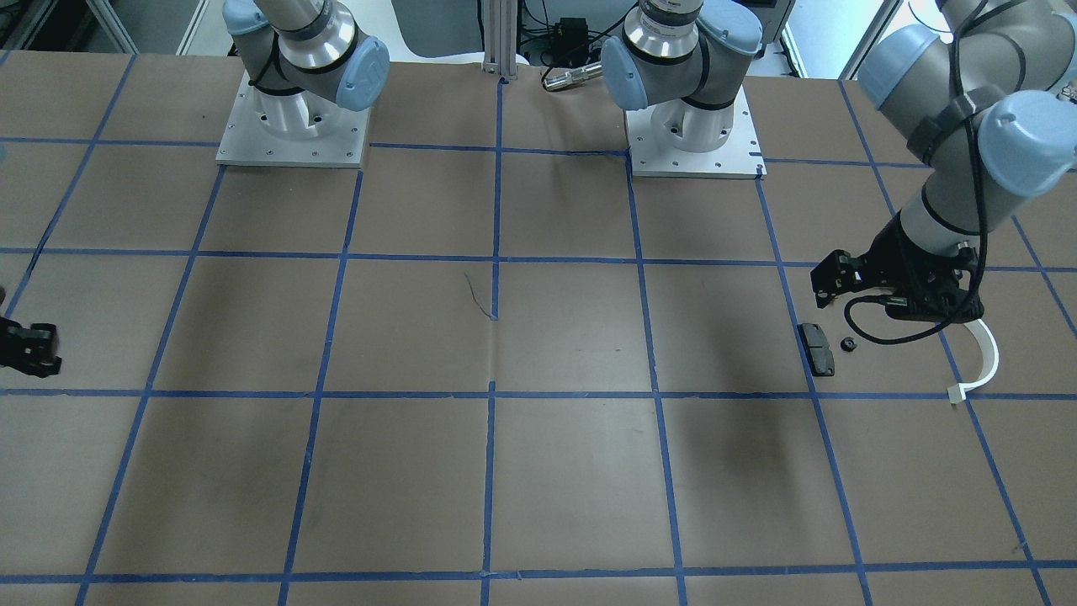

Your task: Place bearing gear from tray to pile

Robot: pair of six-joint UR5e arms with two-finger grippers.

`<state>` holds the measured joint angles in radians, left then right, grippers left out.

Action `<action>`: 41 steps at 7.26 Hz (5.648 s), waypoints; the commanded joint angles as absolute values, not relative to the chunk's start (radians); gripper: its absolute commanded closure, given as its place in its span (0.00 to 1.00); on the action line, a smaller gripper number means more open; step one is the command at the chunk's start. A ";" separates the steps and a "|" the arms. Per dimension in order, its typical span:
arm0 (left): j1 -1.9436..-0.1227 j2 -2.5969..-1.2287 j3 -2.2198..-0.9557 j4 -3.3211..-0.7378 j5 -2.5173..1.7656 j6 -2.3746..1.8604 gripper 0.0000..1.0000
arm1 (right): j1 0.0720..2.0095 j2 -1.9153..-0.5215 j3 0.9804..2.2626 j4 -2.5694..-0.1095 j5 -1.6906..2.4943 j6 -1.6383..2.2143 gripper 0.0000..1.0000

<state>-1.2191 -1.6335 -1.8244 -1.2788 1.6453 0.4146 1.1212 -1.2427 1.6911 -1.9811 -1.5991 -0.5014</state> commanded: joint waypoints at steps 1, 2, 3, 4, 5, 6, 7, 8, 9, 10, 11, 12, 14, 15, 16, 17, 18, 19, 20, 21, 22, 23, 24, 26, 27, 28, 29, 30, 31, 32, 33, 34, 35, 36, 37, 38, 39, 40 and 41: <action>-1.403 -1.571 -1.685 -1.455 1.632 0.126 0.00 | 1.351 -1.250 1.690 -1.965 -1.510 -0.215 1.00; -1.524 -1.581 -1.616 -1.489 1.625 -0.043 0.00 | 1.438 -1.250 1.692 -1.965 -1.484 -0.089 1.00; -1.608 -1.597 -1.565 -1.486 1.605 -0.110 0.00 | 1.550 -1.249 1.692 -1.976 -1.474 0.051 1.00; -1.658 -1.592 -1.566 -1.479 1.608 -0.132 0.00 | 1.650 -1.246 1.692 -1.980 -1.470 0.161 1.00; -1.663 -1.592 -1.575 -1.474 1.595 -0.117 0.00 | 1.725 -1.235 1.692 -1.985 -1.439 0.211 1.00; -1.664 -1.586 -1.580 -1.477 1.565 -0.100 0.00 | 1.770 -1.232 1.697 -2.011 -1.433 0.241 1.00; -1.661 -1.588 -1.577 -1.476 1.563 -0.089 0.00 | 1.820 -1.215 1.704 -2.031 -1.430 0.258 1.00; -1.660 -1.588 -1.577 -1.476 1.563 -0.089 0.00 | 1.865 -1.180 1.704 -2.083 -1.431 0.306 1.00; -1.660 -1.588 -1.577 -1.476 1.565 -0.089 0.00 | 1.893 -1.140 1.704 -2.139 -1.433 0.346 1.00; -1.658 -1.588 -1.575 -1.476 1.566 -0.089 0.00 | 1.913 -1.129 1.706 -2.143 -1.433 0.348 1.00; -1.658 -1.588 -1.575 -1.476 1.566 -0.089 0.00 | 1.942 -1.121 1.722 -2.144 -1.433 0.365 1.00; -1.658 -1.591 -1.575 -1.476 1.566 -0.089 0.00 | 1.963 -1.118 1.739 -2.146 -1.433 0.379 1.00; -1.658 -1.597 -1.577 -1.476 1.566 -0.089 0.00 | 1.967 -1.118 1.770 -2.146 -1.433 0.380 1.00; -1.658 -1.598 -1.577 -1.476 1.566 -0.089 0.00 | 1.968 -1.118 1.773 -2.146 -1.433 0.379 0.79; -1.658 -1.600 -1.577 -1.476 1.566 -0.089 0.00 | 1.968 -1.120 1.772 -2.148 -1.434 0.374 0.36; -1.660 -1.606 -1.577 -1.476 1.565 -0.094 0.00 | 1.968 -1.120 1.767 -2.155 -1.434 0.371 0.16; -1.660 -1.615 -1.569 -1.474 1.557 -0.101 0.00 | 1.965 -1.124 1.763 -2.177 -1.436 0.368 0.00; -1.660 -1.621 -1.572 -1.468 1.545 -0.104 0.00 | 1.938 -1.137 1.758 -2.177 -1.446 0.359 0.00; -1.666 -1.635 -1.578 -1.468 1.528 -0.107 0.00 | 1.892 -1.164 1.752 -2.166 -1.474 0.272 0.00; -1.693 -1.661 -1.583 -1.467 1.485 -0.144 0.00 | 1.797 -1.211 1.747 -2.125 -1.483 0.155 0.00; -1.753 -1.692 -1.591 -1.448 1.494 -0.162 0.00 | 1.693 -1.292 1.746 -2.033 -1.485 0.061 0.00; -1.797 -1.760 -1.614 -1.333 1.494 -0.231 0.00 | 1.571 -1.358 1.738 -1.938 -1.491 -0.048 0.00; -1.834 -1.838 -1.635 -1.196 1.490 -0.312 0.00 | 1.464 -1.415 1.717 -1.842 -1.493 -0.069 0.00; -1.946 -1.969 -1.698 -1.072 1.497 -0.362 0.00 | 1.431 -1.503 1.593 -1.603 -1.567 -0.054 0.00; -1.956 -2.006 -1.742 -0.945 1.491 -0.389 0.00 | 1.431 -1.529 1.524 -1.495 -1.580 -0.055 0.00; -1.968 -2.031 -1.790 -0.921 1.497 -0.394 0.00 | 1.433 -1.529 1.482 -1.471 -1.569 -0.051 0.00; -1.971 -2.054 -1.825 -0.866 1.497 -0.391 0.00 | 1.434 -1.528 1.483 -1.468 -1.560 0.004 0.00; -1.976 -2.060 -1.839 -0.844 1.497 -0.388 0.00 | 1.451 -1.522 1.488 -1.468 -1.559 0.033 0.00; -1.977 -2.062 -1.838 -0.845 1.497 -0.399 0.00 | 1.456 -1.528 1.497 -1.471 -1.568 0.022 0.00; -1.977 -2.063 -1.839 -0.853 1.499 -0.399 0.20 | 1.474 -1.534 1.496 -1.470 -1.554 0.029 0.00; -1.979 -2.063 -1.841 -0.857 1.540 -0.397 0.75 | 1.514 -1.540 1.497 -1.470 -1.555 0.041 0.00; -1.979 -2.063 -1.844 -0.859 1.542 -0.397 1.00 | 1.529 -1.537 1.502 -1.471 -1.566 0.044 0.00; -1.979 -2.062 -1.844 -0.859 1.542 -0.396 1.00 | 1.529 -1.539 1.517 -1.474 -1.560 0.041 0.00; -1.985 -2.024 -1.854 -0.864 1.542 -0.387 1.00 | 1.529 -1.546 1.522 -1.474 -1.566 0.041 0.00; -1.985 -2.025 -1.856 -0.864 1.543 -0.384 1.00 | 1.529 -1.554 1.522 -1.471 -1.569 0.043 0.00; -1.986 -2.001 -1.844 -0.874 1.577 -0.379 1.00 | 1.529 -1.557 1.522 -1.471 -1.568 0.028 0.00; -1.980 -1.956 -1.789 -0.952 1.583 -0.368 1.00 | 1.526 -1.559 1.522 -1.470 -1.568 0.025 0.00; -1.967 -1.928 -1.704 -1.054 1.588 -0.367 1.00 | 1.528 -1.560 1.522 -1.468 -1.568 0.026 0.00; -1.923 -1.913 -1.656 -1.204 1.635 -0.364 1.00 | 1.529 -1.574 1.523 -1.463 -1.569 0.040 0.00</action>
<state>-1.9618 -1.9401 -1.7274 -1.0459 1.5949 -0.3680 1.5280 -1.5621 1.5222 -1.4678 -1.5681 0.0295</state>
